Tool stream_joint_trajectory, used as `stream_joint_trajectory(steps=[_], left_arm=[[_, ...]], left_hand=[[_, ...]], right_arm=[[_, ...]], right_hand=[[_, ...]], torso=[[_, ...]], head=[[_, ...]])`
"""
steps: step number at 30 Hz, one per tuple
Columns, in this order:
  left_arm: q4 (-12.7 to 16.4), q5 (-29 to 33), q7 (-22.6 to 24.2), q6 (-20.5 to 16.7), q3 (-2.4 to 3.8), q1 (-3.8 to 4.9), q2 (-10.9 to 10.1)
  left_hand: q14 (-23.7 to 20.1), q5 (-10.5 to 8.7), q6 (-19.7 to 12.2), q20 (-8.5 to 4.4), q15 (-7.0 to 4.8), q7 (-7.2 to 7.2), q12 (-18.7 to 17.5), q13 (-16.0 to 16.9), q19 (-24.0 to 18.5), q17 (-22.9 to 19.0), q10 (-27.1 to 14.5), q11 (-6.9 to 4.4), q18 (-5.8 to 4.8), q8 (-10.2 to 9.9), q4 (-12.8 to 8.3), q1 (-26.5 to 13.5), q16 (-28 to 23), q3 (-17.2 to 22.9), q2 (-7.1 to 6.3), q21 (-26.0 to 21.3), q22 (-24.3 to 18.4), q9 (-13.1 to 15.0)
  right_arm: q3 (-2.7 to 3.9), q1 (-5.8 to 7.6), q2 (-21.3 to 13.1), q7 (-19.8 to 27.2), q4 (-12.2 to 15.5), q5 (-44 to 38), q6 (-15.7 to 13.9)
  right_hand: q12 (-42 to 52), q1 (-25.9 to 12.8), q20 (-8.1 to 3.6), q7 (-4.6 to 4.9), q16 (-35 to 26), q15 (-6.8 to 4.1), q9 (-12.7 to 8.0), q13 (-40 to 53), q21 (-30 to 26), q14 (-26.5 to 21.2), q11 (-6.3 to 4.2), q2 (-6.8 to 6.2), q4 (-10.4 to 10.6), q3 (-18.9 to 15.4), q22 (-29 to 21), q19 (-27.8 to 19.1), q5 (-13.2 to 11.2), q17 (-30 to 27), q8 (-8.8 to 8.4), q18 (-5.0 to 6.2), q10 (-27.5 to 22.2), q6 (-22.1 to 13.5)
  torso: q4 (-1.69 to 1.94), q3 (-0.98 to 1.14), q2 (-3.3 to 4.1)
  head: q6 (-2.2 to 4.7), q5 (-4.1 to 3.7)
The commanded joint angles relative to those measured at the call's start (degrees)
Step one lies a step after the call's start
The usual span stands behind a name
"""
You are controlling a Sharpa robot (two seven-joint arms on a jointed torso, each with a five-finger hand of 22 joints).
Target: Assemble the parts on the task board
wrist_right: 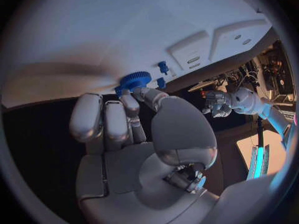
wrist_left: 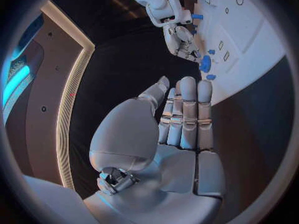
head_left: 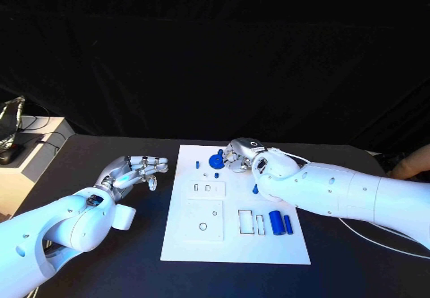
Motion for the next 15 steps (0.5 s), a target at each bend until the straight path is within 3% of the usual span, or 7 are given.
stream_joint_trajectory(steps=[1, 4, 5, 8, 11, 15], left_arm=[[0.0, -0.2, 0.4, 0.9, 0.05, -0.03, 0.1], [-0.1, -0.2, 0.6, 0.7, 0.05, -0.03, 0.2], [-0.2, -0.2, 0.7, 0.7, 0.05, -0.03, 0.2], [-0.3, -0.2, 1.0, 0.6, 0.04, -0.03, 0.3], [-0.5, -0.2, 1.2, 0.2, 0.04, -0.03, 0.4], [-0.7, -0.3, 1.2, -0.3, 0.04, -0.03, 0.6]], left_hand=[[-0.3, -0.26, -0.1, -0.01, -0.01, 0.16, -0.2, -0.1, 0.2, 0.0, -0.5, -0.02, 1.26, 0.1, 0.0, -0.4, 0.2, 0.3, 0.09, -0.2, 0.1, 0.0], [-0.4, -0.27, -0.1, 0.01, 0.03, 0.16, -0.2, -0.1, 0.1, -0.1, -0.6, 0.01, 1.26, 0.1, 0.1, -0.6, 0.2, 0.3, -0.01, -0.2, 0.1, 0.0], [-0.6, -0.26, -0.1, 0.04, 0.05, 0.13, -0.2, -0.1, 0.0, -0.2, -0.6, 0.03, 1.25, 0.2, 0.2, -0.7, 0.0, 0.2, -0.04, -0.4, 0.0, 0.0], [-1.1, -0.26, -0.2, 0.18, 0.26, 0.16, -0.6, -0.2, -0.3, -0.7, -1.2, 0.26, 1.18, 0.2, 0.5, -1.0, -0.9, 0.0, -0.18, -1.0, -0.3, 0.0], [-1.3, -0.26, -0.2, 0.37, 0.37, 0.09, -0.9, -0.2, -0.4, -1.4, -1.3, 0.34, 1.12, 0.2, 0.8, -1.4, -1.8, -0.4, -0.5, -1.8, -0.8, 0.0], [-1.3, -0.3, 0.0, 0.52, 0.38, 0.05, -1.1, -0.2, -0.2, -3.1, -0.8, 0.3, 0.95, 0.4, 1.1, -1.2, -4.2, -1.0, -0.76, -4.0, -2.2, 0.0]], right_arm=[[0.02, -0.02, -1.5, 3.0, 1.7, 1.5, -5.3], [0.07, 0.04, -3.5, 9.1, 3.3, 8.3, -11.5], [0.08, 0.08, -4.1, 11.2, 3.6, 11.0, -12.9], [0.13, 0.23, -6.0, 17.1, 5.0, 18.9, -15.7], [0.27, 0.54, -8.9, 22.6, 6.7, 25.4, -16.0], [0.36, 1.11, -13.4, 26.6, 7.9, 30.0, -12.2]], right_hand=[[0.1, 0.1, -0.31, 0.16, 0.2, -0.09, 0.0, -0.1, -0.1, 0.0, -0.13, -1.11, -0.7, -1.4, 8.1, 3.8, -0.4, -0.2, -0.03, 0.7, 0.2, 0.1], [-0.9, 1.8, -0.07, 0.61, -0.9, 0.15, 0.0, -0.9, -1.6, -0.3, 0.11, -1.5, -0.4, -9.3, 7.8, 3.5, 0.6, -1.2, -0.01, 0.89, -0.3, -0.8], [-1.5, 2.8, -0.04, 0.56, -1.1, 0.21, 0.0, -1.3, -2.1, -0.2, 0.26, -2.8, -1.3, -11.7, 7.7, 3.4, -0.6, -1.4, 0.01, 0.97, -0.6, -1.1], [-2.2, 6.5, 0.15, 0.68, -1.4, 0.29, 0.1, -2.0, -2.6, -0.2, 0.51, -1.43, -2.0, -20.1, 7.7, 3.4, -1.0, -1.6, 0.11, 1.01, -1.2, -1.6], [-1.8, 9.4, 0.17, 0.49, -1.3, 0.38, 0.0, -2.0, -2.0, -0.2, 0.44, -1.77, -3.8, -22.3, 7.9, 3.4, -5.4, -1.3, -0.02, 0.88, -1.1, -1.2], [-1.5, 12.5, 0.1, 0.24, -1.1, 0.25, 0.1, -1.9, -0.8, -0.2, 0.39, -2.11, -5.2, -23.5, 8.2, 3.3, -10.1, -0.9, 0.05, 0.56, -0.8, 0.0]], torso=[[-0.05, -0.02, 0.01], [-0.23, 0.02, -0.01], [-0.29, 0.03, -0.04], [-0.5, 0.06, -0.07], [-0.65, 0.12, -0.14], [-1.01, 0.23, -0.22]], head=[[0.14, 0.11], [0.35, 0.22], [0.4, 0.22], [0.64, 0.19], [0.78, 0.05], [1.26, -0.21]])
